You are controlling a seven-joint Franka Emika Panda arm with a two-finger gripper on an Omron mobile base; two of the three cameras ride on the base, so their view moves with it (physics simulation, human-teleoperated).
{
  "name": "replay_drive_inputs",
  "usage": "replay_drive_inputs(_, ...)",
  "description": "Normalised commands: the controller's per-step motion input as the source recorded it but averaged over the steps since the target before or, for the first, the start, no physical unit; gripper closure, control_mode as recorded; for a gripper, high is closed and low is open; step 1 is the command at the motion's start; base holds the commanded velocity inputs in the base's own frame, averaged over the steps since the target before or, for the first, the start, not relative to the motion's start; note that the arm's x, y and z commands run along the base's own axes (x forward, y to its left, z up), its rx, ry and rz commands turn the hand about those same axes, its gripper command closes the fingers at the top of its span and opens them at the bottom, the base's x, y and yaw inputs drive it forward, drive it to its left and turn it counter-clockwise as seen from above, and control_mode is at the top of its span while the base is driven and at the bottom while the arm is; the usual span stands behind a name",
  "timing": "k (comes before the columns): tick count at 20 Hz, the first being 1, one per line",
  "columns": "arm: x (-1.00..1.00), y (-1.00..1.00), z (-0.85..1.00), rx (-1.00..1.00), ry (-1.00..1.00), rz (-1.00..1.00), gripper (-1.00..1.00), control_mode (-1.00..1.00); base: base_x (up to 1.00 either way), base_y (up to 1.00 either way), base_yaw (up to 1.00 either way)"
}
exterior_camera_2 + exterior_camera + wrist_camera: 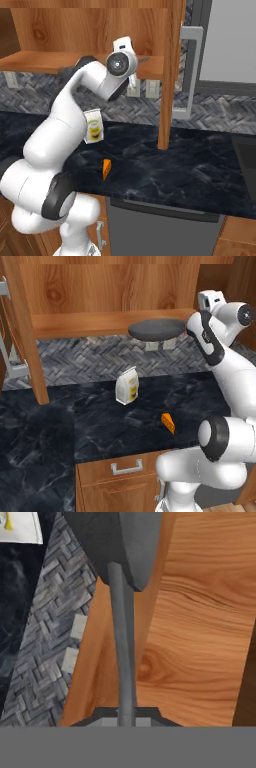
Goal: Pick the pan from the cabinet and place it on the stove. Then turn on the stove burner for the pan.
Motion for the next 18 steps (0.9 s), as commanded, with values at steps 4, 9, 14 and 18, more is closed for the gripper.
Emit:
replay_drive_inputs(4, -0.76, 0.03, 0.00, 0.00, 0.00, 0.00, 1.00, -1.00, 0.00, 0.00, 0.00)
replay_drive_inputs(9, -0.75, 0.03, 0.00, 0.00, 0.00, 0.00, 1.00, -1.00, 0.00, 0.00, 0.00)
replay_drive_inputs(14, -0.75, 0.03, 0.00, 0.00, 0.00, 0.00, 1.00, -1.00, 0.00, 0.00, 0.00)
replay_drive_inputs(18, -0.74, 0.02, 0.00, 0.00, 0.00, 0.00, 1.00, -1.00, 0.00, 0.00, 0.00)
